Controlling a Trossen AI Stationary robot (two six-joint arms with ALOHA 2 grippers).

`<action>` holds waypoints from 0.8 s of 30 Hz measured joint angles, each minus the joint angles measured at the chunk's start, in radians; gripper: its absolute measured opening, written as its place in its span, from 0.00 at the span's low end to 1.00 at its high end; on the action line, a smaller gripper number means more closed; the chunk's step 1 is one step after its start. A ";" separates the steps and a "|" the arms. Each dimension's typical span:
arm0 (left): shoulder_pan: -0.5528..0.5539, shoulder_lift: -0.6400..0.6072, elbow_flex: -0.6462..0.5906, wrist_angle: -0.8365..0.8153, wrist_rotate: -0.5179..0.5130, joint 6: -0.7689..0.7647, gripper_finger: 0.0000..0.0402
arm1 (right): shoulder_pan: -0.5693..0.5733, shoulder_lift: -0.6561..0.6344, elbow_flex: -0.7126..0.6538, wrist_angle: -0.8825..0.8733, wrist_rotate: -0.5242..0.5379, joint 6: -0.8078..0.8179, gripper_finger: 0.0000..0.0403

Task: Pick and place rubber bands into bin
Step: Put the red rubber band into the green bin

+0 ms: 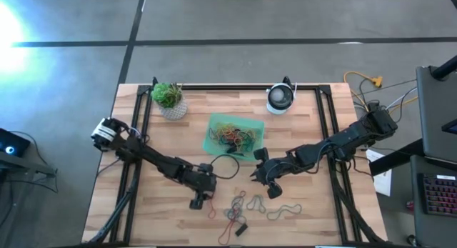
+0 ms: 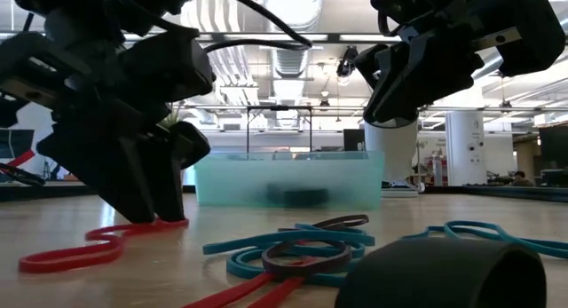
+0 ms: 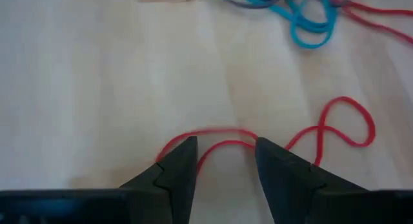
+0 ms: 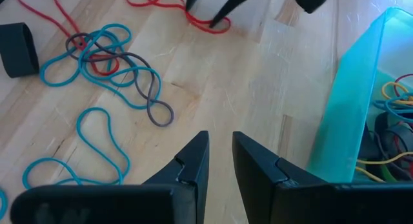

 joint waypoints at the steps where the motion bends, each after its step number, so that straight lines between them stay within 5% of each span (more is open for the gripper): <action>1: -0.001 0.000 0.000 0.007 0.010 0.000 0.35 | 0.000 0.000 0.000 0.000 0.000 0.002 0.16; 13: -0.002 0.048 0.002 -0.008 0.020 -0.006 0.29 | 0.000 0.000 -0.001 0.000 0.000 0.004 0.16; 24: -0.004 0.120 0.012 0.007 0.005 -0.012 0.01 | 0.000 0.000 -0.001 0.000 0.000 0.005 0.16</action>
